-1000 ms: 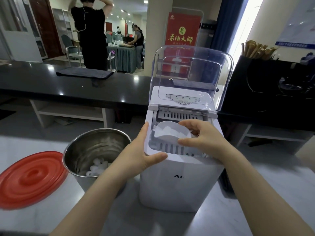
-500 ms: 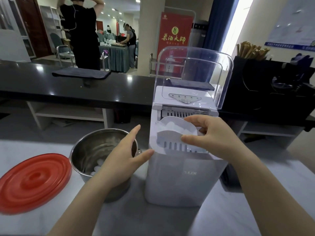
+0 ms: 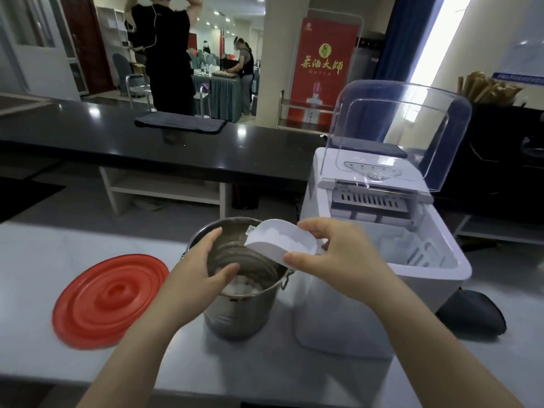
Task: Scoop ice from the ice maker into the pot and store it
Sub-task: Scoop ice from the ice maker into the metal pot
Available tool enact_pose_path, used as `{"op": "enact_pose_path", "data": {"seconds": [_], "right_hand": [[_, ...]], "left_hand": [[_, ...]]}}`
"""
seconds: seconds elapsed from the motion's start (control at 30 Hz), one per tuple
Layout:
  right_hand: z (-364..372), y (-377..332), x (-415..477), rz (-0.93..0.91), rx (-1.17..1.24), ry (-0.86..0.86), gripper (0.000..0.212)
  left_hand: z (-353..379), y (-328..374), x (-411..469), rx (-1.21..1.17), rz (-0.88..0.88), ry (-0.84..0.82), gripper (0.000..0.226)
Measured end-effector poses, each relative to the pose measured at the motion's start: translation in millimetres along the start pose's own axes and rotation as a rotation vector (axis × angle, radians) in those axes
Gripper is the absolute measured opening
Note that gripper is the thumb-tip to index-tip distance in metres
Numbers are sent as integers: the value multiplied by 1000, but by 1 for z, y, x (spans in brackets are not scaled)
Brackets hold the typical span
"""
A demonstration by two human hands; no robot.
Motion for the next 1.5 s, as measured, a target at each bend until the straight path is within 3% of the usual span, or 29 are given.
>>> {"op": "enact_pose_path", "data": {"seconds": [0.2, 0.33, 0.53, 0.7, 0.93, 1.17, 1.33, 1.5], "right_hand": [[34, -23, 8, 32, -104, -20, 67], [49, -31, 10, 3, -323, -59, 68], [53, -46, 10, -165, -733, 164, 74], [44, -45, 11, -233, -782, 321, 76], [25, -29, 7, -268, -652, 329, 80], [-13, 11, 0, -219, -163, 281, 75], [-36, 60, 0, -76, 115, 189, 64], [-65, 111, 5, -1, 25, 200, 70]], "left_hand": [[-4, -30, 4, 216, -5, -53, 81], [1, -37, 4, 235, 35, -55, 77], [-1, -43, 4, 227, 68, -40, 73], [-2, -44, 4, 210, 77, -28, 72], [-1, -38, 6, 147, 28, 16, 74], [5, -8, -6, -117, 30, 328, 56], [36, 31, -7, -175, 91, 278, 52], [64, 55, 0, -208, 109, 205, 55]]}}
Point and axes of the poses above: each hand's wrist, its own x-axis towards the middle knuckle, its own z-axis out of the palm, y = z × x, the point moved 7 cm from there along x, towards the middle knuckle, and after that the axes turned 12 degrees about -x, right-handed, at the moved point
